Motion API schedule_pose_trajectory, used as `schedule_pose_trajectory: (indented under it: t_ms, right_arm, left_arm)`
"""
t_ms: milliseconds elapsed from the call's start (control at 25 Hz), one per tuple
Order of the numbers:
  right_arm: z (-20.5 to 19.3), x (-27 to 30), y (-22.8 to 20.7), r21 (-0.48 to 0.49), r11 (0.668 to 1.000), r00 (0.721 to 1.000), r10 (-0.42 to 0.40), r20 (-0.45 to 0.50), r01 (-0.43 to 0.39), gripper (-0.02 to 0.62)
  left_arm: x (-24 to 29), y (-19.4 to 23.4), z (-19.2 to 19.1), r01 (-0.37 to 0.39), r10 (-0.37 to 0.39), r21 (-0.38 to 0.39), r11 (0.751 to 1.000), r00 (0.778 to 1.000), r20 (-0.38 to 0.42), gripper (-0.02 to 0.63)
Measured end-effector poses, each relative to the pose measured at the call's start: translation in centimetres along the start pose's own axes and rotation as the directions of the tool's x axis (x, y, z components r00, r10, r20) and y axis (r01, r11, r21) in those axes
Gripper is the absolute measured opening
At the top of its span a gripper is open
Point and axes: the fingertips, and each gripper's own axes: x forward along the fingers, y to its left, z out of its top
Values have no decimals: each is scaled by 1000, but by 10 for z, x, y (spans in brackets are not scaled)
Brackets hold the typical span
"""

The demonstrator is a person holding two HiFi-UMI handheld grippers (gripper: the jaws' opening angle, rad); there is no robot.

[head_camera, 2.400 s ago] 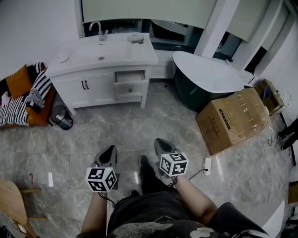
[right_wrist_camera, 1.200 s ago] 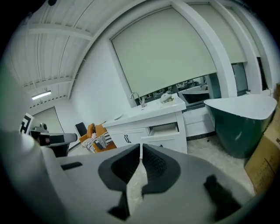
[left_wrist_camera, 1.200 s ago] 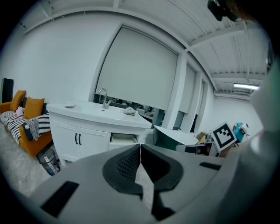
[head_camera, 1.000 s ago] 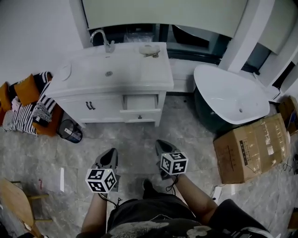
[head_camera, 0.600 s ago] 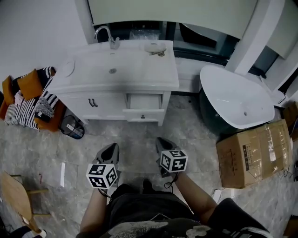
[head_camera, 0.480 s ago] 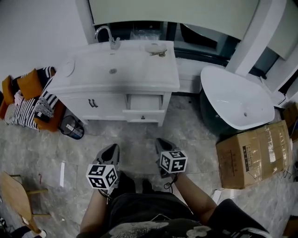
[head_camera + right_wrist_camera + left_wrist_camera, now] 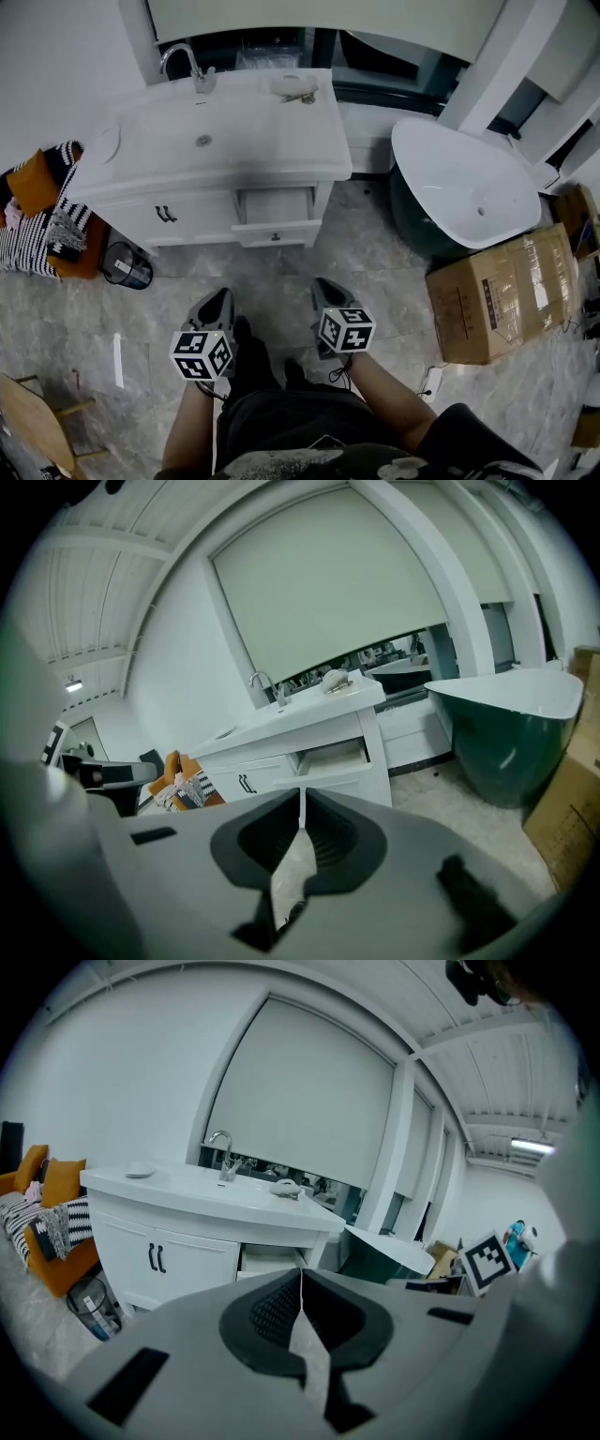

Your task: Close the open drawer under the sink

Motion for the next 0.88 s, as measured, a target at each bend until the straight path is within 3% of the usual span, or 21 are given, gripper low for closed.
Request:
schedule_pose_trajectory:
  t_ms: [240,480,880]
  right_arm:
    - [-3,37,4,1,999,998,-44,-40,44,32]
    - [-1,86,13,-1,996,993,-93,-68,93,32]
    - [-30,175,12,-4,980,965,-197,-175,199,33]
  left_arm:
    - [35,30,-2,41,-43,-58,997,998,-37,15]
    - [71,73,-9,72,-76,-34,997,989,-126,15]
    - [133,139,-30,128,-139,-63,990,965,-224,15]
